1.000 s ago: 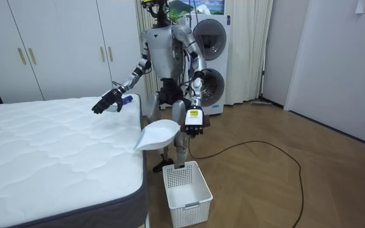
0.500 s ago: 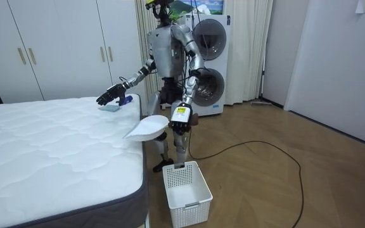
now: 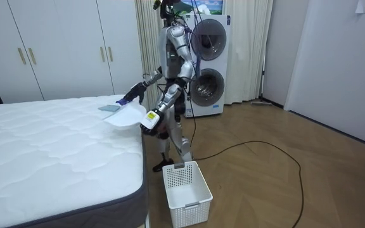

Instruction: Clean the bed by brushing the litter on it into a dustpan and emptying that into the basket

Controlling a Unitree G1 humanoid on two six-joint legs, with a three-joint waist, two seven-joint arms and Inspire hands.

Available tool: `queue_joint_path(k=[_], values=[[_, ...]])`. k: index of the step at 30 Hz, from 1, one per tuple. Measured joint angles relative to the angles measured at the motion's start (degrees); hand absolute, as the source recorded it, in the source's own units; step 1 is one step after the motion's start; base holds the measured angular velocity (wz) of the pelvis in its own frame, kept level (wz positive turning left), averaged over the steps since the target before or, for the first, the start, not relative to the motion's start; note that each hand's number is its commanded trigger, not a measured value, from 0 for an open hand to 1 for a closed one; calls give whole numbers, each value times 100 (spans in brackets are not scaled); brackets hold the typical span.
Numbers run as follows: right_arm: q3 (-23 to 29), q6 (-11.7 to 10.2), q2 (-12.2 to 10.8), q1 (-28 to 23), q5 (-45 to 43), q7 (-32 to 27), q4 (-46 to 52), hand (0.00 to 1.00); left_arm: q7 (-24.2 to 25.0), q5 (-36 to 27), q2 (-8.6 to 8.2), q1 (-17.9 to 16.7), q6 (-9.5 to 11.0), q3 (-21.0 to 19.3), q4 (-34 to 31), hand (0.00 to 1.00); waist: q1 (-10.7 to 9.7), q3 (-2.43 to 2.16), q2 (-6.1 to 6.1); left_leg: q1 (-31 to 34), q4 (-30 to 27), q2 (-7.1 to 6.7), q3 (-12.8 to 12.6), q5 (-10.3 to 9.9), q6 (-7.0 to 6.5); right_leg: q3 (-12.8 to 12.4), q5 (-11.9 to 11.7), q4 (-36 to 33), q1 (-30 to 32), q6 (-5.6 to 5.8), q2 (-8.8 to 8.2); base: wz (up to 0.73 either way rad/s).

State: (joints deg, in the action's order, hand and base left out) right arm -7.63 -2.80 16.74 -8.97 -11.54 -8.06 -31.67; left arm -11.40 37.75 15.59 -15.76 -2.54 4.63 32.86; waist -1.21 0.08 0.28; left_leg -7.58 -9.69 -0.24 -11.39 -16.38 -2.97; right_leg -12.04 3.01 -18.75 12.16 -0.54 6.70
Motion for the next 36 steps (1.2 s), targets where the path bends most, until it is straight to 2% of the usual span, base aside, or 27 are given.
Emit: queue_joint_path(k=[3,4,5,6,7,8,9,10,11,13,15,19,24,26,29,32,36], values=[[5,0,-167,14,-480,8,-388,0,-70,-8,-145,-7,1,-24,34,100,36,-22,-72,-36,20,60,-398,-39,0,-13,-181,155,14,-21,83,-67],[4,18,-241,17,-639,8,-539,0,-89,-13,-183,-7,5,-25,60,100,91,-11,-63,-50,60,142,-598,-64,-3,236,-260,226,16,-76,61,-74],[0,24,-320,32,-718,5,-737,0,-91,-54,-192,-6,10,-20,127,100,152,-3,-57,-106,67,168,-782,-103,5,654,-275,204,18,-184,24,-71],[-3,23,-356,50,-726,5,-864,0,-92,-124,-197,-5,10,-13,181,96,156,-4,-52,-128,55,185,-853,-134,2,856,-238,158,18,-245,-32,-50],[-3,26,-387,65,-716,3,-1132,0,-92,-229,-238,22,10,1,276,70,118,0,-38,-161,-2,218,-977,-200,5,1326,-20,-117,18,-356,-160,-14],[12,34,-384,65,-697,-12,-1423,0,-97,-239,-313,93,32,3,399,58,91,-7,-39,-188,-17,234,-1134,-246,44,1644,379,-520,11,-371,-323,0],[24,39,-383,67,-696,-25,-1543,0,-97,-240,-345,156,63,4,486,49,94,-7,-46,-191,-20,227,-1176,-256,61,1687,501,-618,5,-331,-389,11],[29,42,-388,75,-696,-43,-1720,0,-96,-240,-394,233,99,4,636,0,91,-9,-78,-197,-39,193,-1133,-266,81,1566,558,-566,-13,-302,-363,0],[31,43,-388,82,-697,-56,-1744,0,-92,-241,-412,242,103,3,678,0,91,4,-54,-198,-64,186,-1112,-267,82,1510,551,-505,-23,-299,-331,-17],[30,29,-432,110,-696,-100,-1753,0,-90,-239,-418,231,107,-9,697,0,81,44,31,-155,-116,191,-880,-255,95,1387,398,-193,-123,-294,-208,-33],[28,19,-485,116,-617,-108,-1752,0,-92,-243,-408,243,107,-44,701,0,54,41,36,-163,-118,252,-851,-246,104,1369,331,-44,-191,-286,-170,-16],[48,-49,-522,124,-363,-118,-1952,0,-125,-275,-397,412,144,-47,775,0,-47,7,-28,-188,-103,266,-864,-246,104,1416,259,120,-287,-233,-169,2],[252,-38,-568,91,-270,-128,-2241,0,-425,-469,-412,618,241,-64,1212,0,-63,36,29,-257,-92,311,-870,-245,104,1389,60,531,-548,-192,-120,0],[265,-36,-569,79,-171,-125,-2295,0,-472,-653,-413,621,293,-223,1286,0,-39,40,39,-263,-92,322,-899,-245,104,1392,-12,649,-599,-189,-105,-5],[269,-36,-571,69,-153,-118,-2400,0,-601,-919,-406,641,309,-420,1498,0,-41,30,79,-353,-52,356,-910,-245,106,1395,-77,830,-769,-194,-63,3],[271,-40,-571,63,-125,-122,-2401,0,-619,-1138,-408,641,316,-441,1635,0,-53,25,115,-417,-48,372,-903,-243,108,1430,-76,833,-833,-197,-50,3],[362,-45,-571,58,-168,-180,-2452,0,-721,-1366,-419,633,350,-445,1655,0,-55,19,105,-462,14,380,-903,-242,110,1407,-89,831,-839,-221,-27,0]])
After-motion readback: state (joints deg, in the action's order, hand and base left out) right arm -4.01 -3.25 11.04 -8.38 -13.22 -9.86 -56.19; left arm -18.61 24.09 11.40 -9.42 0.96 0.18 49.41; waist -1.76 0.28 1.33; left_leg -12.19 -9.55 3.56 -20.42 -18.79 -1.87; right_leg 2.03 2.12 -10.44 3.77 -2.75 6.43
